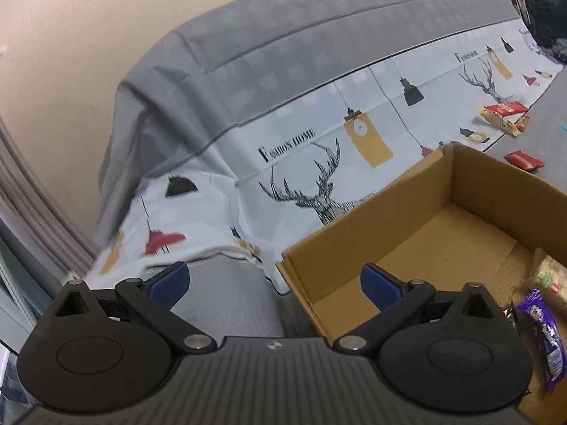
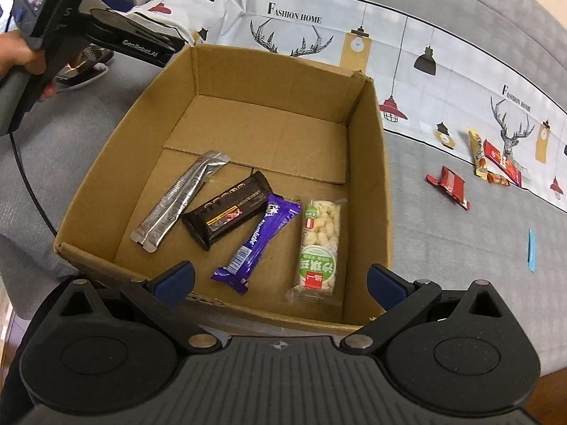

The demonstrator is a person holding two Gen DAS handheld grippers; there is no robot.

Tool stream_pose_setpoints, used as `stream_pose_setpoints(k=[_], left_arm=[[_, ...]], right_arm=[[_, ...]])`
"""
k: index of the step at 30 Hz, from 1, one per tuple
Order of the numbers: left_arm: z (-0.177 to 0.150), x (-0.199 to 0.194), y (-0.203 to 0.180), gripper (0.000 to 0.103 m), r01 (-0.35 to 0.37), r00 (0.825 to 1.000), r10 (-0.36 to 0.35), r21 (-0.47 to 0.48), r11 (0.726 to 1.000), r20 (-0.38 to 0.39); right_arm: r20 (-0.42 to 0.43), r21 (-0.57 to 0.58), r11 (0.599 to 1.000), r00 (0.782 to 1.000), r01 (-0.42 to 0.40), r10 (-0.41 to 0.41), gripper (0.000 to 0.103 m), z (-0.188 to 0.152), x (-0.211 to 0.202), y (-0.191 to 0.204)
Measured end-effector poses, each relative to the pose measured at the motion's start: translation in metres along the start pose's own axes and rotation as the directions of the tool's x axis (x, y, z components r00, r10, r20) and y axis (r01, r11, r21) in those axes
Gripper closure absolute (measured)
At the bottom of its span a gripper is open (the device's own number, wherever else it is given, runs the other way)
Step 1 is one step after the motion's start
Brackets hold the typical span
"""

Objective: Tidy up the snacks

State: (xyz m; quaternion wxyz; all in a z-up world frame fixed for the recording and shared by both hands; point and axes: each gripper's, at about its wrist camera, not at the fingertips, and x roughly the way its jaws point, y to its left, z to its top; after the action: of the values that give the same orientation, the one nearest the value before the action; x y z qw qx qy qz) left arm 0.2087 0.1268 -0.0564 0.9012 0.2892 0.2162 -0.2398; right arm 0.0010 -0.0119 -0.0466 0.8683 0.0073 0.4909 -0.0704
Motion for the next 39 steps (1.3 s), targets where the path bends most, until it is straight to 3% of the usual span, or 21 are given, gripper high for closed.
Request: stream_pose_setpoints(k=[4, 7, 12, 20, 28, 39], left_arm=[[-0.006, 0.007, 0.006, 0.000, 0.038, 0.998, -0.041, -0.051, 0.998, -0.049], [-0.006, 0.005, 0.008, 0.000, 0.023, 0.999, -0.025, -0.059, 0.998, -0.041], [0.013, -0.024, 0.011, 0.000, -0.014, 0.998, 0.020, -0.093, 0.996, 0.062], [0.048, -0.063, -0.009, 0.000, 0.084, 0.987, -0.063, -0.138, 0.987, 0.147], [0.060, -0.082, -0.032, 0.000, 0.141, 0.988, -0.119, -0.256, 0.956, 0.100], [0.102, -0.091, -0.097, 0.000, 0.134, 0.991, -0.126, -0.176, 0.975, 0.054]], right_arm=[[-0.003, -0.006, 1.000, 1.000, -0.001, 0.001, 0.001, 0.001, 0.001, 0.002], [-0.002, -0.008, 1.000, 1.000, 0.002, -0.002, 0.001, 0.001, 0.000, 0.001], [0.010, 0.000, 1.000, 1.000, 0.004, -0.004, 0.001, 0.002, -0.002, -0.003], [0.032, 0.035, 0.999, 0.999, 0.023, -0.024, 0.001, 0.000, -0.013, -0.017], [0.080, 0.081, 0.995, 0.995, 0.054, -0.060, 0.001, 0.000, -0.030, -0.043], [0.141, 0.221, 0.970, 0.981, 0.103, -0.136, 0.001, -0.014, -0.047, -0.119]])
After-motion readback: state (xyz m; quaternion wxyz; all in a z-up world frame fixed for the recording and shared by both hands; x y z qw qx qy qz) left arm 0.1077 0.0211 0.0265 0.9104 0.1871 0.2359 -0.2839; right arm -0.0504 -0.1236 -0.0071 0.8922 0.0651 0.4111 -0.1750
